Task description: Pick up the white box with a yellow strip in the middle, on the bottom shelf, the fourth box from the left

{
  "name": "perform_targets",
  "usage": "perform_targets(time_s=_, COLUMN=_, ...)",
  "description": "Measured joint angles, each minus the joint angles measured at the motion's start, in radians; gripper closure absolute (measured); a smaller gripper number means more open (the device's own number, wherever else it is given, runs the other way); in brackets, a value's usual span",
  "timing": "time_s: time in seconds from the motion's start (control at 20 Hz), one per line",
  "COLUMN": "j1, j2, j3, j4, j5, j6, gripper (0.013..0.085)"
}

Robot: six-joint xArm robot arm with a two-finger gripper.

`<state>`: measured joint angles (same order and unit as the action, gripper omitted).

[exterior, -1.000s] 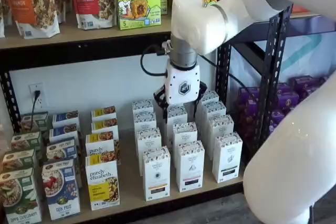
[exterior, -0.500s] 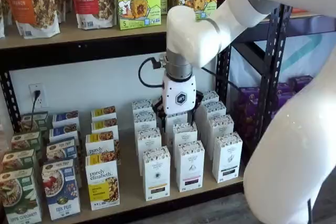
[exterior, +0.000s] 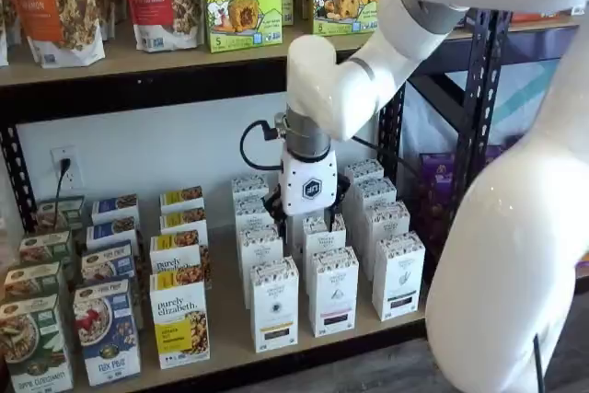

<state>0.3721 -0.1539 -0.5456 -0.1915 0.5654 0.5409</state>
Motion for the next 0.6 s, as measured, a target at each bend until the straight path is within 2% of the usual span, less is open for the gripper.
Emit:
perform_targets(time_s=0.45, j1=-0.021, j2=0.114, j3=-0.038, j4=-0.060, j5=-0.099, j6=0.041, gripper=0.0130)
perform_targets(time_s=0.6, j1=-0.033, j2=0.155, j3=-0.056, j4=-0.071, j5=-0.123, j6=0.041, gripper=0.0130)
